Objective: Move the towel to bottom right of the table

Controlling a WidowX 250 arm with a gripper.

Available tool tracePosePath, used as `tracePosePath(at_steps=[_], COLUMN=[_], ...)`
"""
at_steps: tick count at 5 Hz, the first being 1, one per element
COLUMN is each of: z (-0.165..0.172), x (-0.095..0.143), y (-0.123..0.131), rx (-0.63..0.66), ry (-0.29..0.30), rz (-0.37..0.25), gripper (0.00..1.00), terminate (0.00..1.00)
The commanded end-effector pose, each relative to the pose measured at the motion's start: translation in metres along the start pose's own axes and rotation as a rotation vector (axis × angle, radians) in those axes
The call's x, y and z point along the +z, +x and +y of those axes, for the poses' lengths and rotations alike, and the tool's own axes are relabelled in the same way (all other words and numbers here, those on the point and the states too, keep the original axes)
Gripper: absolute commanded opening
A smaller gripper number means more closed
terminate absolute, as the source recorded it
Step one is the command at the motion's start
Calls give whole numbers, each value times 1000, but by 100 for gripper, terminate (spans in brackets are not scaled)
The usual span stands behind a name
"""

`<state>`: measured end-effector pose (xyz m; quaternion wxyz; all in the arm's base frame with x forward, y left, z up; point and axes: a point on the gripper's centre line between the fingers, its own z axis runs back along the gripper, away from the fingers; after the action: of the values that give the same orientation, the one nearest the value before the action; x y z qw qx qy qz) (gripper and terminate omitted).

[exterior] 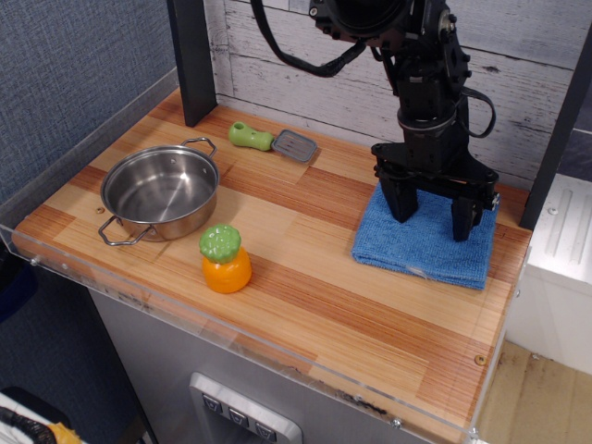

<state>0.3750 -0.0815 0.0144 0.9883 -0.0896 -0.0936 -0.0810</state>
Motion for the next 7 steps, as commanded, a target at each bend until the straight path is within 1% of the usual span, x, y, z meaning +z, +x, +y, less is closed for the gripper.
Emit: tracePosePath(at_steps=[1,2,3,5,6,7], z=[-15,-21,-24,-31,-33,-34], x=[-4,-3,0,16,19,16], y=[-14,-23,-30,-47,-66,-89], rx=[-45,-74,-76,-94,-107,-129], ry=[66,89,79,68,79,102], rz=[31,43,48,50,50,71], gripper=[100,100,100,100,100,100], terminate=[0,0,0,0,0,0])
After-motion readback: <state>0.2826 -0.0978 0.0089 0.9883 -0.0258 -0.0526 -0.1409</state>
